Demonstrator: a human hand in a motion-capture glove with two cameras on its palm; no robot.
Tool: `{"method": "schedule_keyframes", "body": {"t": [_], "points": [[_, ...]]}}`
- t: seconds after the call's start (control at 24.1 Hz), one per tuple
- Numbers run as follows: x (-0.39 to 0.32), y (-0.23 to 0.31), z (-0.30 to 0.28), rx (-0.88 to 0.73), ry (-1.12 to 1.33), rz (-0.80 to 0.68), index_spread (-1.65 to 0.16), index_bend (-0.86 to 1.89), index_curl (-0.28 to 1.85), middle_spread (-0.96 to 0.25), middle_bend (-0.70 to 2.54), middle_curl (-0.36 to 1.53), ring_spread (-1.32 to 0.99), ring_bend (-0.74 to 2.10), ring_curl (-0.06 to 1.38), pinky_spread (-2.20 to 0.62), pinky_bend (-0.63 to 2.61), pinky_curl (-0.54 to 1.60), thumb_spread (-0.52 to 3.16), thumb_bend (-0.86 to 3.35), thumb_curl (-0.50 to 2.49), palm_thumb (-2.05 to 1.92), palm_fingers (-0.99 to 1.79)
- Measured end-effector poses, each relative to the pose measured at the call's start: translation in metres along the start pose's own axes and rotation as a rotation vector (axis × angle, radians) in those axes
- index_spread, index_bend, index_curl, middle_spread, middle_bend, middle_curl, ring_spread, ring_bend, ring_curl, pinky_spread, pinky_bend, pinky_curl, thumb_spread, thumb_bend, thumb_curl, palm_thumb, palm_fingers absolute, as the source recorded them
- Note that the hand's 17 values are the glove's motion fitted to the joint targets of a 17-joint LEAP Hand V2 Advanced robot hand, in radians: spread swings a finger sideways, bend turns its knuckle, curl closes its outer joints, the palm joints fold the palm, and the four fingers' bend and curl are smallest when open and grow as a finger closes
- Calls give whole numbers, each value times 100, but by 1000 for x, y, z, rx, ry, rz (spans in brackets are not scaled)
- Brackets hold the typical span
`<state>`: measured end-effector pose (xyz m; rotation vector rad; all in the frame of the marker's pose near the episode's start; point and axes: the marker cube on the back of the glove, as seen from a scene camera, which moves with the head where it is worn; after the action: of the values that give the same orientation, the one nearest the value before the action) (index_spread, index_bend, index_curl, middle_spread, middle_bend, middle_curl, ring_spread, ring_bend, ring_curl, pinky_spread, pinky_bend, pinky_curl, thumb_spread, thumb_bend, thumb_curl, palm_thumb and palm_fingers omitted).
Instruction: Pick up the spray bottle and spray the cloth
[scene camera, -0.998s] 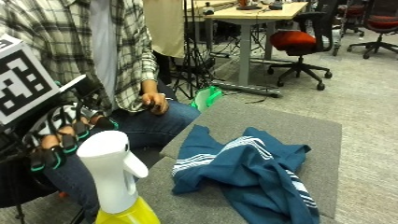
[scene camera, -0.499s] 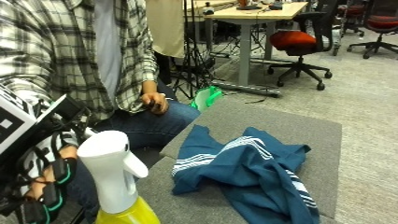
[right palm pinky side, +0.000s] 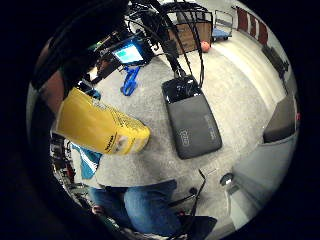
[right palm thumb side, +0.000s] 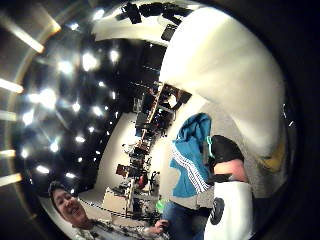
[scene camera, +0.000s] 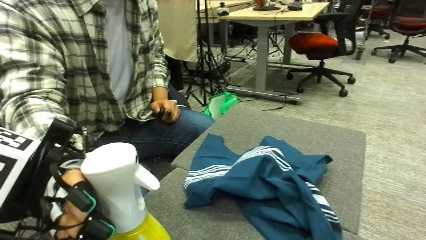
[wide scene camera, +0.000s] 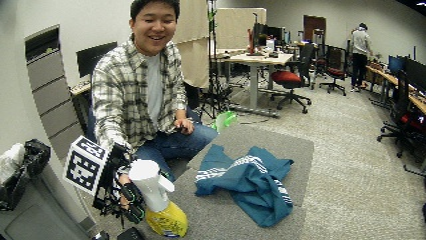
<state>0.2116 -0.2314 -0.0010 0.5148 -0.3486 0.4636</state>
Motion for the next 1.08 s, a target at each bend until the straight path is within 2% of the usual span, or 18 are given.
{"method": "schedule_keyframes", "body": {"t": [0.21, 0.5, 0.83, 1.08], "points": [[3, -3, 7, 84, -57, -19, -27, 9, 19, -3, 45, 37, 0, 64, 33, 9, 64, 26, 101, 8, 44, 87, 56], [3, -8, 16, 108, -185, -10, -27, 5, 17, -6, 52, 41, -5, 67, 35, 7, 60, 26, 95, 11, 50, 101, 67], [-3, -26, 33, 118, -436, 35, -27, 23, 25, -8, 48, 43, -12, 62, 37, 5, 58, 26, 66, 8, 58, 112, 89], [-4, -33, 36, 116, -409, 11, -27, 22, 30, -11, 50, 45, -15, 56, 37, -1, 52, 26, 48, 3, 62, 112, 103]]}}
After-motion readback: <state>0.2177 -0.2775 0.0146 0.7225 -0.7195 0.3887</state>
